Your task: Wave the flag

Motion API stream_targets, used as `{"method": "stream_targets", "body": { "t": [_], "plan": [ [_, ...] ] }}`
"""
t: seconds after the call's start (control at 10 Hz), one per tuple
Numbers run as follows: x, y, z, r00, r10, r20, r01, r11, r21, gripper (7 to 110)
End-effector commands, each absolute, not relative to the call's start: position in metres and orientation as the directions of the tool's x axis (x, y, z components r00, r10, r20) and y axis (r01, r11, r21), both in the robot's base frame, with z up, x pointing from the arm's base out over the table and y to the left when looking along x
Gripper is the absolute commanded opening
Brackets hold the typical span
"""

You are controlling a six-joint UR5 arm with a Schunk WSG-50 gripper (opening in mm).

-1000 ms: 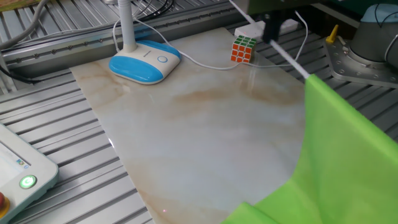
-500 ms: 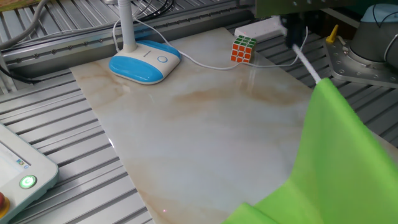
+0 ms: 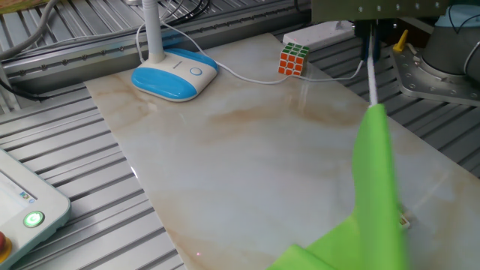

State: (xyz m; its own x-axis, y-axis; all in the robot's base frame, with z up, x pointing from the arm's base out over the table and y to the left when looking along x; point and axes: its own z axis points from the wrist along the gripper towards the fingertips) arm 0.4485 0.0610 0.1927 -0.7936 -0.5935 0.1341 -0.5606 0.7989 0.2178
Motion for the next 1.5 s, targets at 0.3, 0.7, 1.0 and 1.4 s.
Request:
{"method": "stream_targets", "body": {
  "t": [0.3,0.7,1.0,1.4],
  "plan": [
    [0.471,0.031,0.185,-0.842,-0.519,0.143,-0.515,0.854,0.067,7],
    [0.481,0.041,0.183,-0.833,-0.546,0.086,-0.54,0.837,0.084,7],
    [0.483,0.043,0.184,-0.832,-0.55,0.072,-0.543,0.835,0.09,44],
    [0.483,0.04,0.182,-0.822,-0.564,0.078,-0.558,0.825,0.085,44]
  ]
}}
